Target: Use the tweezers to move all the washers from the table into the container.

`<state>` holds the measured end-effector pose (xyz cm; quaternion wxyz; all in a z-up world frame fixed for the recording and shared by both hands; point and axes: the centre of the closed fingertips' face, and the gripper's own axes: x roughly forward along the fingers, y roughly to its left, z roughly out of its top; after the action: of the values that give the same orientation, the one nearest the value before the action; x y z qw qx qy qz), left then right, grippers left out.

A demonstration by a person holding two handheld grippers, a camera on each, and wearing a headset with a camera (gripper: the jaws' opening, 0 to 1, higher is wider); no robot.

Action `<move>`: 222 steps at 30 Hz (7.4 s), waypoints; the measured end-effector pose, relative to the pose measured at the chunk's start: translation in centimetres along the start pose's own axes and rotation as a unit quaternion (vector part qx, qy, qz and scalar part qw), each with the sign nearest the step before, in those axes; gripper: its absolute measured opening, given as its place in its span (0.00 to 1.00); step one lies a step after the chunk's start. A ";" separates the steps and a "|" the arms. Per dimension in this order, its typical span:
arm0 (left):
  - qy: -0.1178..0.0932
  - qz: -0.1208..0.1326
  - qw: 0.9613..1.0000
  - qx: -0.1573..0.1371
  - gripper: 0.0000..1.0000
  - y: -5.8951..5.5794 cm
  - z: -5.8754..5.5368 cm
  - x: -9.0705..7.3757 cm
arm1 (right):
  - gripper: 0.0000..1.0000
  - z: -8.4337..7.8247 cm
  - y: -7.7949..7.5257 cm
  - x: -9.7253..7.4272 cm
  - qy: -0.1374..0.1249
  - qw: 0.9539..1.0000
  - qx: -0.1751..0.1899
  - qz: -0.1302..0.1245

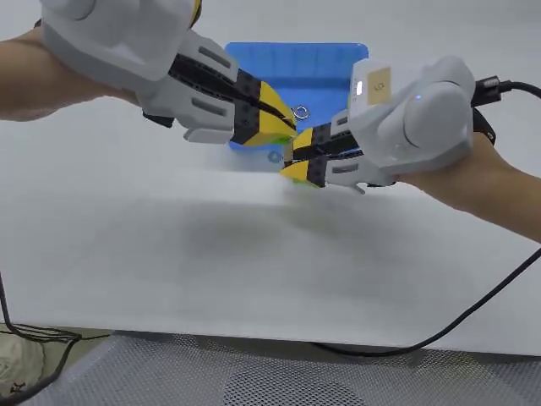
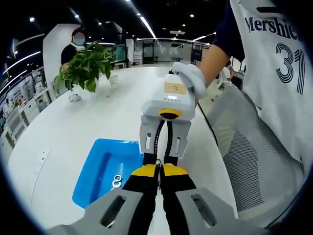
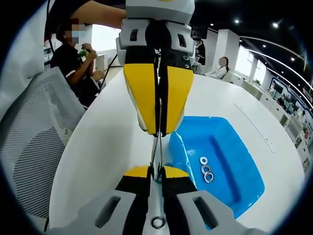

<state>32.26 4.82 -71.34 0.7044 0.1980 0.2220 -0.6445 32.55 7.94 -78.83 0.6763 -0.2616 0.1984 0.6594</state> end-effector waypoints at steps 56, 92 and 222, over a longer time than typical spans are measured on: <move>0.004 0.024 0.998 0.060 0.05 5.0 4.6 -4.6 | 0.09 5.7 -6.6 -1.9 -0.008 0.997 -0.067 -0.030; 0.006 0.029 0.999 0.035 0.05 8.7 1.1 -1.6 | 0.11 1.3 -9.6 1.0 0.012 0.999 -0.043 -0.021; -0.020 0.053 0.998 -0.008 0.05 1.2 -1.1 -1.7 | 0.11 1.7 -1.1 1.3 -0.004 0.999 -0.032 0.013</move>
<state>33.23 6.99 -71.28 0.7433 0.1907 0.2023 -0.6084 33.56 10.02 -78.19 0.6600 -0.2781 0.1777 0.6749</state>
